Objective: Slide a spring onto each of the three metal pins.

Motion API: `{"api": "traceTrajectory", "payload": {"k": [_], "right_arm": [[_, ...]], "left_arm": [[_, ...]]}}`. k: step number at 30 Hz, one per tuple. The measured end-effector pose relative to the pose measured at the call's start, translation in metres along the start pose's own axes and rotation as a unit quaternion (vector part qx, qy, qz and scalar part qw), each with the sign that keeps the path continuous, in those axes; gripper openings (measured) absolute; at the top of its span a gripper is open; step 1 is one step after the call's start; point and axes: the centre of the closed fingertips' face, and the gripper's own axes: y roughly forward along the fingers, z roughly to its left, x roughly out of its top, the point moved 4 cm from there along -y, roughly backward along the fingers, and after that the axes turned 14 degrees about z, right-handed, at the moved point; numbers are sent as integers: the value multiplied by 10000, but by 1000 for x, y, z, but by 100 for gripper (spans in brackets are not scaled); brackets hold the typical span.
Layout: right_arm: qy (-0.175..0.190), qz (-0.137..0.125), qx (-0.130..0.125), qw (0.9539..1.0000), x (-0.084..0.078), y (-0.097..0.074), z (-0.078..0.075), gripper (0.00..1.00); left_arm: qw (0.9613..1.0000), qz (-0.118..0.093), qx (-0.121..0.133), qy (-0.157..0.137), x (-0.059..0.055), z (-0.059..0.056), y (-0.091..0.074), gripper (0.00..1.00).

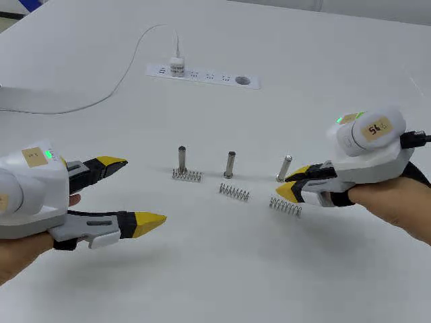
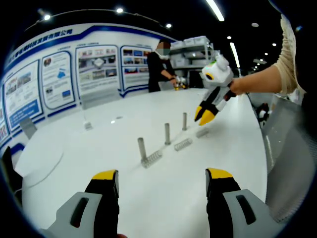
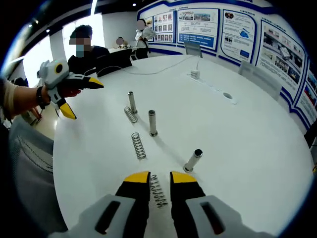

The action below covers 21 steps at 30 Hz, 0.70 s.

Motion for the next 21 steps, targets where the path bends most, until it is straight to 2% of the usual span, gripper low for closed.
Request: {"api": "traceTrajectory", "payload": {"k": [9,16,21], "right_arm": [[-430,394,106,9982,-3,10,7,16],[-756,707,285,9942,-4,19,12,15],[-986,884,282,9908,-4,25,11,15]], "left_arm": [[10000,6,7,4,0,0,0,72],[10000,13,26,-11,-1,0,-1,72],[10000,16,30,-29,-2,0,-1,72]]}}
